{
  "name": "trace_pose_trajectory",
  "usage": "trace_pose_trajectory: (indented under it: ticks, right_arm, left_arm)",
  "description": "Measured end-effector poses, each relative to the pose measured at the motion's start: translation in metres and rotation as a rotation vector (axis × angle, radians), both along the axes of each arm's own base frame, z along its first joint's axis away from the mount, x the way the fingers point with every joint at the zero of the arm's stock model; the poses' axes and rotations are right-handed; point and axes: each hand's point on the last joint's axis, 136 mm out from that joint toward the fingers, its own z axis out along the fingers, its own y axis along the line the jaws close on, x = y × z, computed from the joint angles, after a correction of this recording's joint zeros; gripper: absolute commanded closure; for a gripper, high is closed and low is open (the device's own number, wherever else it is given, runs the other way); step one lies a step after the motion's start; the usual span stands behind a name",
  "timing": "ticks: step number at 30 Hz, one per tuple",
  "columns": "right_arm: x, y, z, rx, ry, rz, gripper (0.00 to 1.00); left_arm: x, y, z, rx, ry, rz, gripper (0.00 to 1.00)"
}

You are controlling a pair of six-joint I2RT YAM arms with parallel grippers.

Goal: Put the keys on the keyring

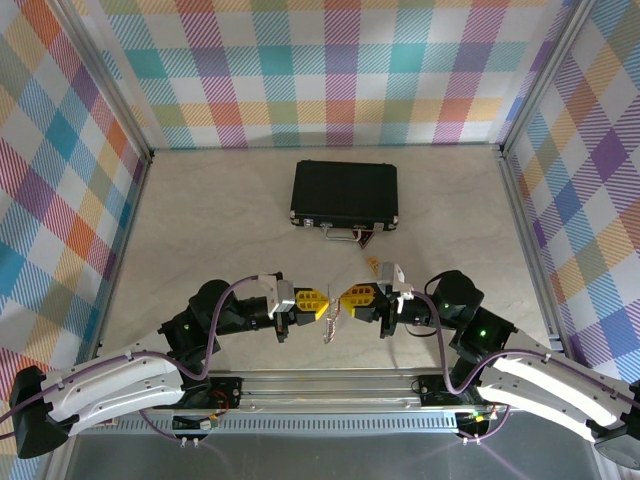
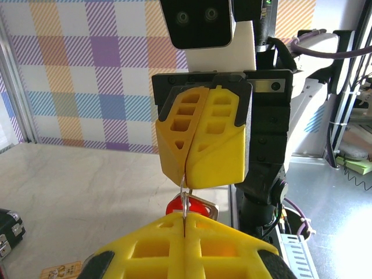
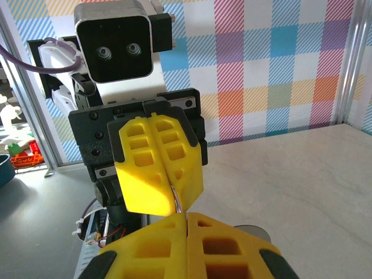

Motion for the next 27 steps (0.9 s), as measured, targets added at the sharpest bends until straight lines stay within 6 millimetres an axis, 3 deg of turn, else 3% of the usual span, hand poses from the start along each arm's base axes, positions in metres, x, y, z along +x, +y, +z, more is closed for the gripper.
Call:
trace_pose_trajectory:
  ticks: [27]
  right_arm:
    - [-0.0008, -0.0013, -0.0013, 0.002, -0.001, 0.000, 1.00]
  left_arm:
    - [0.0005, -0.0010, -0.0019, 0.006, 0.003, -0.001, 1.00]
